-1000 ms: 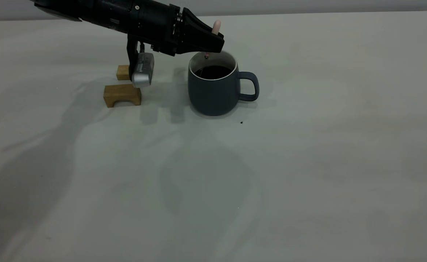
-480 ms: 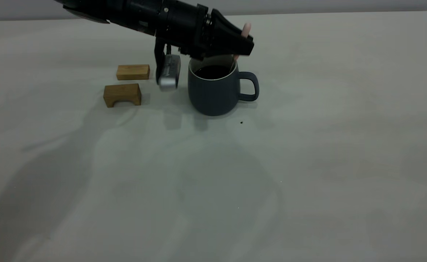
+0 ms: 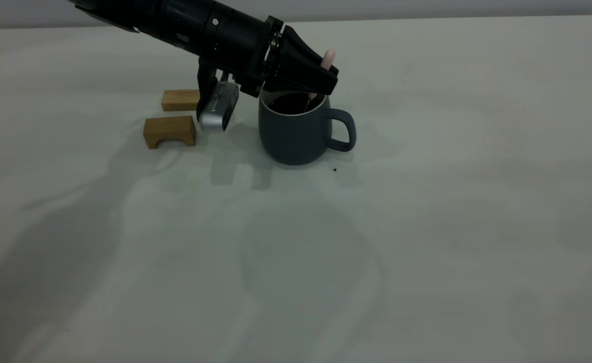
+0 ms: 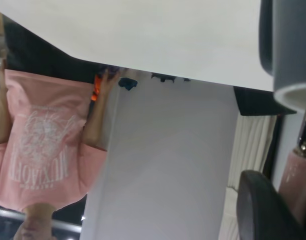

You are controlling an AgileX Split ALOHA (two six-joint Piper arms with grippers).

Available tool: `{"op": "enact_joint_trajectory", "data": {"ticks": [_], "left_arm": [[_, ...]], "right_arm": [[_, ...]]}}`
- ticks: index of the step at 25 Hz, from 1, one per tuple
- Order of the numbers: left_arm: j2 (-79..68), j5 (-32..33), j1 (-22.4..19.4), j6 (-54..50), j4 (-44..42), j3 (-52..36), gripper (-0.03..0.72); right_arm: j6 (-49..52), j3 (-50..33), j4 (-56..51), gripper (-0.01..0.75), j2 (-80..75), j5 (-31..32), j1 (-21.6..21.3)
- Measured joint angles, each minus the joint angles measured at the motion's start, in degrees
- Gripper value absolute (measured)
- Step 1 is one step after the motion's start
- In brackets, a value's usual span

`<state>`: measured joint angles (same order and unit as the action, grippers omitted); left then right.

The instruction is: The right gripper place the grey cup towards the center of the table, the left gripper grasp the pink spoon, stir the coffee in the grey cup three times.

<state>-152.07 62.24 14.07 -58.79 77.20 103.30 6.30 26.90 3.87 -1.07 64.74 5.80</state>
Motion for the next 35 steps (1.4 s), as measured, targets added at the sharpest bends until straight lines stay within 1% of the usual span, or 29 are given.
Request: {"op": "enact_joint_trajectory", "data": {"ticks": [1,3,4,6,9,11,13,16,19,25,30,32,34,35], "left_arm": [[0.0,0.34,0.0,0.0,0.0,0.0,0.201],[0.0,0.9,0.0,0.42,-0.11,0.0,0.292],[0.0,1.07,0.0,1.17,-0.17,0.0,0.356],[0.11,1.11,0.0,2.8,-0.73,0.0,0.446],[1.3,1.11,0.0,5.0,-4.06,0.0,0.543],[2.97,1.05,0.0,5.71,-7.54,0.0,0.572],[5.58,1.12,0.0,5.9,-11.16,0.0,0.577],[9.52,2.12,0.0,5.96,-19.85,0.0,0.571],[13.65,4.56,0.0,5.96,-30.82,0.0,0.552],[21.25,4.68,-0.04,5.96,-51.26,0.0,0.499],[27.85,4.68,-0.04,6.37,-61.8,0.0,0.468],[31.71,4.68,-0.04,9.02,-66.45,0.0,0.46],[35.34,4.68,-0.04,14.63,-72.88,0.0,0.456],[38.28,4.68,0.08,19.55,-76.31,0.0,0.455]], "right_arm": [[0.0,0.0,0.0,0.493,0.0,0.0,0.0],[0.0,0.0,0.0,0.493,0.0,0.0,0.0],[0.0,0.0,0.0,0.493,0.0,0.0,0.0],[0.0,0.0,0.0,0.493,0.0,0.0,0.0],[0.0,0.0,0.0,0.493,0.0,0.0,0.0],[0.0,0.0,0.0,0.493,0.0,0.0,0.0],[0.0,0.0,0.0,0.493,0.0,0.0,0.0],[0.0,0.0,0.0,0.493,0.0,0.0,0.0],[0.0,0.0,0.0,0.493,0.0,0.0,0.0],[0.0,0.0,0.0,0.493,0.0,0.0,0.0],[0.0,0.0,0.0,0.493,0.0,0.0,0.0],[0.0,0.0,0.0,0.493,0.0,0.0,0.0],[0.0,0.0,0.0,0.493,0.0,0.0,0.0],[0.0,0.0,0.0,0.493,0.0,0.0,0.0]]}}
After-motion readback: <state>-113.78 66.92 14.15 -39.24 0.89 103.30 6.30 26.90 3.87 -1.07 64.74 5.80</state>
